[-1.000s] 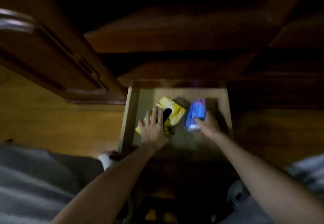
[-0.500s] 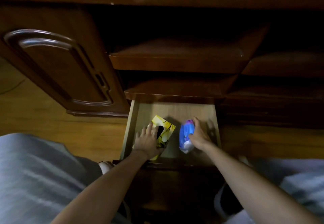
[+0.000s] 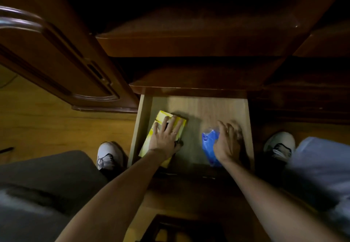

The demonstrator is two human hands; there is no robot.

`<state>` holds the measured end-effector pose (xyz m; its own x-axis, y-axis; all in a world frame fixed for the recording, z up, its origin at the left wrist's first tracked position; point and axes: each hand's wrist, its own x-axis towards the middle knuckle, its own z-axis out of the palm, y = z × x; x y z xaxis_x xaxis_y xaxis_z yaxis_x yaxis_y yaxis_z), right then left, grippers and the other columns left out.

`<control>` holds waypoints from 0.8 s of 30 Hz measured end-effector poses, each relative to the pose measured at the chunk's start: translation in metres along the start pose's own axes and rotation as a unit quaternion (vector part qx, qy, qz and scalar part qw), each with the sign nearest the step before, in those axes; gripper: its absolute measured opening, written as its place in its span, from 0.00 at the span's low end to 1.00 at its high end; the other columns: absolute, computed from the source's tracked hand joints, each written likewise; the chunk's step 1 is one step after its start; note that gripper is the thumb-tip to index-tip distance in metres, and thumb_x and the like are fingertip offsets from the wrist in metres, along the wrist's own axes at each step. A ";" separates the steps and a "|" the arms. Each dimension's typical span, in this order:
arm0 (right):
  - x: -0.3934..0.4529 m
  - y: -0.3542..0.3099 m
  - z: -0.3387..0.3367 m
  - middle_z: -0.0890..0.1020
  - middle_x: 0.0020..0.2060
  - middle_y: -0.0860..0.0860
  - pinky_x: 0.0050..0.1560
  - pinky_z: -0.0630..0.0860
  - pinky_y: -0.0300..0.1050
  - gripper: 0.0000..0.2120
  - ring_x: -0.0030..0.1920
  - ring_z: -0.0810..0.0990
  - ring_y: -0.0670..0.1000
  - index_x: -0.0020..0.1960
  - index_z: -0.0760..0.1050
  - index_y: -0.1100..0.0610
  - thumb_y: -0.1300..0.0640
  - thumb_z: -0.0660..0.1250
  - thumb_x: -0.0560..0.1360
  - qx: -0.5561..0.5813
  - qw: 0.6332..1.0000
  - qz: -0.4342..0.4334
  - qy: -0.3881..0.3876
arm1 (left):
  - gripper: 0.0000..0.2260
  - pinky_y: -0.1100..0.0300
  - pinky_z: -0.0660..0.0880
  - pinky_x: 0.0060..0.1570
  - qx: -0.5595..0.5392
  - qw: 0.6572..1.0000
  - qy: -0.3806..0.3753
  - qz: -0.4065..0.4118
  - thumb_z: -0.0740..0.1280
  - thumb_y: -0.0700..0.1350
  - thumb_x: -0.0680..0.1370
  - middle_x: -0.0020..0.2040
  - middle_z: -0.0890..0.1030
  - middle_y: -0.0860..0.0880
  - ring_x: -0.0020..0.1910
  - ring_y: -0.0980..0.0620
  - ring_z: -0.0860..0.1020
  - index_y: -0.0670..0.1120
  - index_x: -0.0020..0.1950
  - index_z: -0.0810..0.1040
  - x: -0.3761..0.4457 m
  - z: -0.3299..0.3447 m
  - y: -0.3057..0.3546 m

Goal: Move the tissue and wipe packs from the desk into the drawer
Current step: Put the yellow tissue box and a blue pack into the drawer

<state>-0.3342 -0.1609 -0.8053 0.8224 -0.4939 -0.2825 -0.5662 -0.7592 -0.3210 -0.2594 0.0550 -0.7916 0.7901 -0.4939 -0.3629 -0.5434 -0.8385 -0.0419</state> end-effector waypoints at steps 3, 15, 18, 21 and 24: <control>-0.002 -0.010 0.018 0.65 0.72 0.54 0.64 0.71 0.56 0.27 0.70 0.67 0.60 0.74 0.63 0.45 0.49 0.65 0.76 -0.013 0.998 0.006 -0.058 | 0.41 0.39 0.48 0.77 -0.027 0.998 0.018 -0.055 0.52 0.69 0.79 0.83 0.43 0.45 0.81 0.40 0.45 0.52 0.82 0.36 0.001 0.002 -0.019; 0.001 -0.016 0.020 0.68 0.67 0.57 0.68 0.60 0.50 0.26 0.67 0.65 0.59 0.70 0.69 0.46 0.43 0.69 0.74 -0.049 0.991 -0.001 -0.123 | 0.41 0.38 0.48 0.77 0.032 0.996 -0.040 -0.069 0.47 0.66 0.81 0.81 0.38 0.37 0.80 0.35 0.43 0.43 0.80 0.32 -0.023 0.001 -0.013; 0.001 -0.018 0.016 0.70 0.68 0.56 0.70 0.59 0.50 0.24 0.70 0.64 0.58 0.70 0.69 0.49 0.47 0.69 0.76 -0.020 0.989 -0.003 -0.146 | 0.40 0.38 0.49 0.76 0.038 0.995 -0.058 -0.066 0.44 0.66 0.81 0.81 0.38 0.36 0.80 0.35 0.43 0.42 0.80 0.33 -0.034 0.000 -0.012; 0.000 -0.022 0.013 0.74 0.65 0.56 0.69 0.64 0.52 0.21 0.69 0.67 0.58 0.68 0.71 0.53 0.55 0.69 0.77 0.018 0.990 -0.019 -0.142 | 0.40 0.41 0.53 0.76 0.027 0.997 -0.045 -0.055 0.44 0.69 0.80 0.81 0.49 0.38 0.79 0.36 0.51 0.43 0.82 0.48 -0.028 -0.014 -0.018; 0.004 -0.023 0.006 0.82 0.54 0.55 0.48 0.70 0.42 0.12 0.53 0.78 0.54 0.59 0.77 0.53 0.59 0.69 0.77 0.067 0.994 -0.003 -0.081 | 0.41 0.41 0.56 0.76 -0.028 0.998 0.022 -0.044 0.50 0.73 0.77 0.79 0.59 0.40 0.77 0.39 0.57 0.45 0.80 0.55 -0.015 -0.023 -0.027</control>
<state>-0.3182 -0.1423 -0.8044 0.8125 -0.4061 -0.4182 -0.5720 -0.6939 -0.4374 -0.2496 0.0799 -0.7632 0.8466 -0.4266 -0.3183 -0.4558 -0.8899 -0.0194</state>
